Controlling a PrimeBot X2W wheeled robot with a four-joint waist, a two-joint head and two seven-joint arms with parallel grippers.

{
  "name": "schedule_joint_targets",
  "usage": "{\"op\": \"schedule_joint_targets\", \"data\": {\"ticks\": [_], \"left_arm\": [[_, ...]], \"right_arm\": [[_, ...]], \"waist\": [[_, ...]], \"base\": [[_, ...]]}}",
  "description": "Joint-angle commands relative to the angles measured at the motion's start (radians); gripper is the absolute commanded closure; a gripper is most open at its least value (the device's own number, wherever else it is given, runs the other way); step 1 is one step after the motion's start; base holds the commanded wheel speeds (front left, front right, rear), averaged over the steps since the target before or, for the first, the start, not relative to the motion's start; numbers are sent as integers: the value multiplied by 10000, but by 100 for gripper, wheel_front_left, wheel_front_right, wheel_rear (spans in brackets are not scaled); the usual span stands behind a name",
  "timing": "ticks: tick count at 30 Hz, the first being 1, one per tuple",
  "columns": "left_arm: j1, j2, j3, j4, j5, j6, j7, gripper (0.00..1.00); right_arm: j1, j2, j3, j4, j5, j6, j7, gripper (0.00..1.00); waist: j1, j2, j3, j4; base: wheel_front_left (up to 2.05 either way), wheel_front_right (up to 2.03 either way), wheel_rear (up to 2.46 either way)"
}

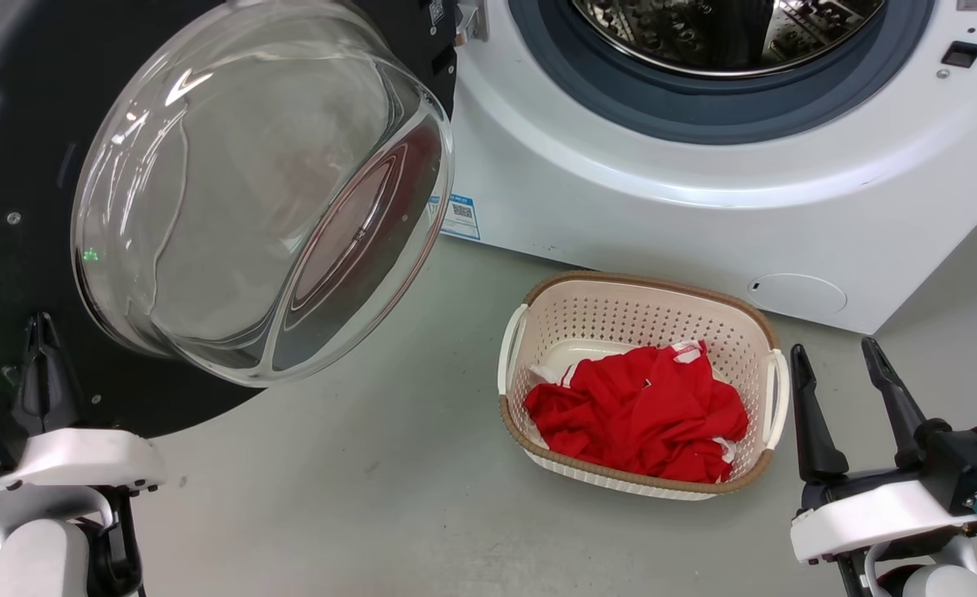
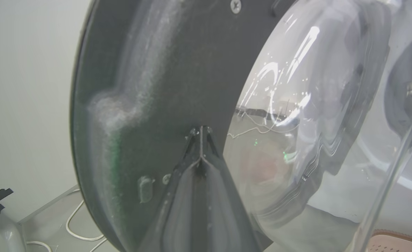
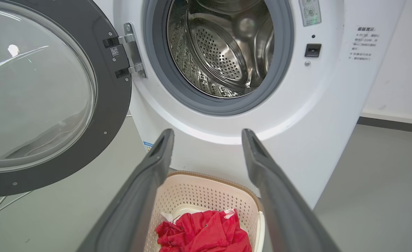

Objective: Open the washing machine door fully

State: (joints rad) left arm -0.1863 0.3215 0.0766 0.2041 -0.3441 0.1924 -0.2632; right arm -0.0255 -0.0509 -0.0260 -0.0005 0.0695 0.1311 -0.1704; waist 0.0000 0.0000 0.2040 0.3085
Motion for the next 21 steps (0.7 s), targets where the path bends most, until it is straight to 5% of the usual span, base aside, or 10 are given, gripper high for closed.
{"op": "schedule_joint_targets", "data": {"ticks": [1, 10, 16, 17, 18, 19, 21], "left_arm": [[108, -86, 103, 5, 112, -13, -20, 100], [1569, -761, 209, -1112, 757, 109, -22, 100], [2339, -1366, -593, -1864, 1408, -185, -20, 100], [2360, -1442, -718, -1899, 1484, -236, -22, 93], [2358, -1503, -834, -1903, 1554, -266, -22, 73], [2176, -1662, -1168, -1830, 1731, -430, -22, 8], [1970, -1721, -1310, -1727, 1829, -561, -22, 0]], "right_arm": [[-109, 16, 0, 15, 16, -7, -55, 0], [24, 16, 42, 272, 214, -7, -236, 0], [91, 16, 164, 489, 298, -7, -367, 0], [89, 16, 173, 514, 307, -7, -389, 0], [97, 16, 163, 526, 308, -7, -398, 0], [77, 16, 177, 573, 311, -7, -436, 0], [36, 16, 169, 595, 275, -7, -466, 0]], "waist": [[0, 0, -76, -62], [0, 0, -521, -387], [0, 0, -860, -808], [0, 0, -895, -886], [0, 0, -921, -953], [0, 0, -990, -1246], [0, 0, -1022, -1479]], "base": [[0, 0, 0], [0, 0, 0], [0, 0, 0], [0, 0, 0], [0, 0, 0], [0, 0, 0], [0, 0, 0]]}}
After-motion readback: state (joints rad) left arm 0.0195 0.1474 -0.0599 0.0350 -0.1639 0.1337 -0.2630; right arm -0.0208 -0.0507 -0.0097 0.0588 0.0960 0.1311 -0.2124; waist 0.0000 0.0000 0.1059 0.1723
